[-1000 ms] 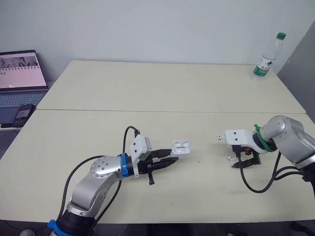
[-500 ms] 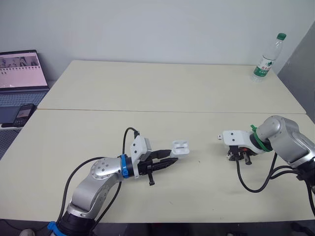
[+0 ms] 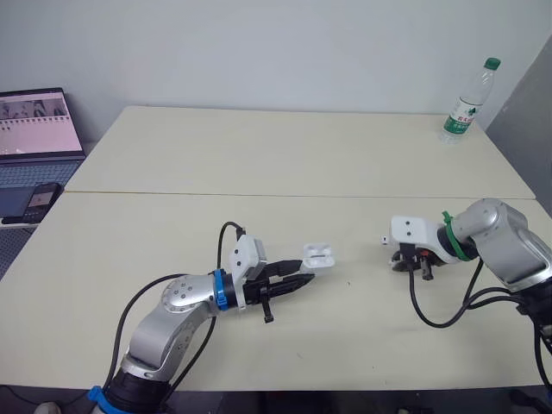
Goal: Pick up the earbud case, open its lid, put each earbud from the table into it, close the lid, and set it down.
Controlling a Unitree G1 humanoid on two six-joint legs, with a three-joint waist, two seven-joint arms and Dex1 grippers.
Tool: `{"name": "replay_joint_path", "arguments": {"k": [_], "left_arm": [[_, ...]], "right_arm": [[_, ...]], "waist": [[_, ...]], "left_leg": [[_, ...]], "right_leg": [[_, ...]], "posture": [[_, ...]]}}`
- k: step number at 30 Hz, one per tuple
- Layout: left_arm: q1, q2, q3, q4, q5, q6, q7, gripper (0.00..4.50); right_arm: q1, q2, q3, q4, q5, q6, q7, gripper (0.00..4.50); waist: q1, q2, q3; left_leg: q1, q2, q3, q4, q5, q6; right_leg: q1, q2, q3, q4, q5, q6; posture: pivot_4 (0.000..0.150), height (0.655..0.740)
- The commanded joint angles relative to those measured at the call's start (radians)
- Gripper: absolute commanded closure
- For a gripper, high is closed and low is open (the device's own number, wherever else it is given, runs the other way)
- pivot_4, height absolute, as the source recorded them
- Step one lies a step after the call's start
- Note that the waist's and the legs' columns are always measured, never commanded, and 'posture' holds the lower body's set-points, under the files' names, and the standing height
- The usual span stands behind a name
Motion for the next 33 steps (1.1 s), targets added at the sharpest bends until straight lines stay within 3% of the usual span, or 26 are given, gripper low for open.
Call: {"name": "replay_joint_path", "arguments": {"k": [1, 9, 15, 21, 33], "left_arm": [[-0.027, -0.055, 0.023, -0.01, -0.031, 0.021, 0.072, 3.8], [-0.116, -0.228, 0.001, 0.109, 0.14, -0.036, 0.343, 3.8], [-0.204, -0.338, -0.006, 0.205, 0.178, -0.087, 0.406, 3.8], [-0.257, -0.394, -0.008, 0.275, 0.202, -0.135, 0.424, 3.8], [-0.252, -0.401, 0.007, 0.253, 0.177, -0.144, 0.417, 3.8]], "right_arm": [[-0.004, 0.062, -0.163, -0.069, 0.101, 0.126, -0.101, 4.07], [-0.012, 0.333, -0.504, -0.17, 0.296, 0.315, -0.413, 4.07], [0.0, 0.583, -0.664, -0.28, 0.466, 0.363, -0.625, 4.07], [0.078, 0.805, -0.659, -0.371, 0.561, 0.29, -0.791, 4.07], [0.184, 0.897, -0.519, -0.402, 0.605, 0.196, -0.924, 4.07]], "waist": [[0.001, 0.0, 0.0], [0.001, 0.0, 0.0], [0.0, 0.0, 0.0], [0.0, 0.001, 0.0], [-0.001, 0.001, 0.0]], "left_leg": [[0.0, 0.0, -0.001, 0.0, 0.0, 0.0], [-0.001, -0.001, -0.003, 0.0, 0.0, 0.0], [-0.002, -0.001, -0.003, 0.0, 0.0, 0.0], [-0.002, -0.001, -0.004, -0.001, 0.0, 0.0], [-0.002, -0.001, -0.004, -0.001, 0.0, 0.0]], "right_leg": [[0.0, 0.0, 0.0, 0.0, 0.0, 0.0], [0.001, 0.001, -0.001, 0.0, 0.0, 0.0], [0.001, 0.002, -0.001, 0.0, 0.0, 0.0], [0.001, 0.002, -0.002, 0.0, 0.0, 0.0], [0.001, 0.002, -0.002, 0.0, 0.0, 0.001]], "posture": [[0.15, 0.7362], [0.15, 0.7362], [0.15, 0.7362], [0.15, 0.7362], [0.15, 0.7362]]}}
